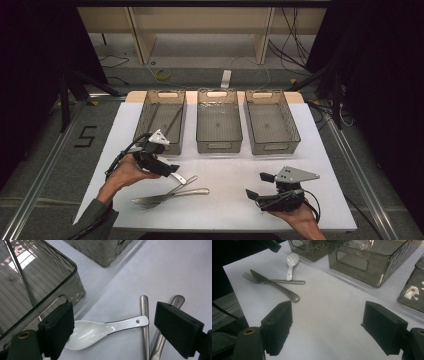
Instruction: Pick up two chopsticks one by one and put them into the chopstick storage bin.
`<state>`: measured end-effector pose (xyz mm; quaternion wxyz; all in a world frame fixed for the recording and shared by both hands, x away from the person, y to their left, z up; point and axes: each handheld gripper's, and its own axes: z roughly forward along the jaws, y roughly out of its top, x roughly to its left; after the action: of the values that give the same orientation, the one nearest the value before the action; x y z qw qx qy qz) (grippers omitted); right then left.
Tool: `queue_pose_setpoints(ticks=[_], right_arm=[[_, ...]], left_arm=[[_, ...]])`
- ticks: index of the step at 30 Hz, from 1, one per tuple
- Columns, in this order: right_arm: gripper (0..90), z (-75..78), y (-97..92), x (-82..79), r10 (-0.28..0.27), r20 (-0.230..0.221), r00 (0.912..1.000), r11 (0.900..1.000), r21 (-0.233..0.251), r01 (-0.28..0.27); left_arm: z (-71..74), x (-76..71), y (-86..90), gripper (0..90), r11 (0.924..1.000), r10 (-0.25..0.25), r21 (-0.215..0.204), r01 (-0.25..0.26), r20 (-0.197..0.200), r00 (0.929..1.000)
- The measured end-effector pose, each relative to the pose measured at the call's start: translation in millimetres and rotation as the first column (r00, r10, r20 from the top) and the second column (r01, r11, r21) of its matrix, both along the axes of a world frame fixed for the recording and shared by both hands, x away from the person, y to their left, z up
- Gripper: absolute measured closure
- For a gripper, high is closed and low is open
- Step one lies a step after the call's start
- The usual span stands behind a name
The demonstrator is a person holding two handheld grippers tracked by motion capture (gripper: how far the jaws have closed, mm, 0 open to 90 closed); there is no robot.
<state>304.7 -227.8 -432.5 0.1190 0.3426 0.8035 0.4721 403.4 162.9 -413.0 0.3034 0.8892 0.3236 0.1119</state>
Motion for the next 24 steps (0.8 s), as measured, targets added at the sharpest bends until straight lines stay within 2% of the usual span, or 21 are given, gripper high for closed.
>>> queue_pose_setpoints(ticks=[4, 11, 15, 24], right_arm=[[24.7, 0.0, -0.1, 0.1, 0.002, 0.001, 1.0, 1.0, 0.003, -0.002], [24.7, -1.0, 0.4, 0.6, 0.006, -0.003, 1.0, 1.0, 0.005, -0.006], [24.7, -0.7, 0.7, 0.7, 0.005, -0.004, 1.0, 1.0, 0.006, -0.005], [24.7, -2.2, 1.4, 1.6, 0.008, -0.011, 0.9999, 1.0, 0.001, -0.008]], left_arm=[[-3.2, -1.4, -4.5, 15.9, 0.9982, -0.032, 0.05, 0.032, -0.001, 0.9995], [-8.2, -1.3, -9.1, 16.0, 0.9929, -0.072, 0.095, 0.072, -0.003, 0.9974], [-11.8, -3.4, -13.4, 15.9, 0.9898, -0.102, 0.098, 0.103, -0.024, 0.9945], [-17.2, -3.5, -19.0, 15.9, 0.9842, -0.126, 0.124, 0.126, -0.012, 0.992]])
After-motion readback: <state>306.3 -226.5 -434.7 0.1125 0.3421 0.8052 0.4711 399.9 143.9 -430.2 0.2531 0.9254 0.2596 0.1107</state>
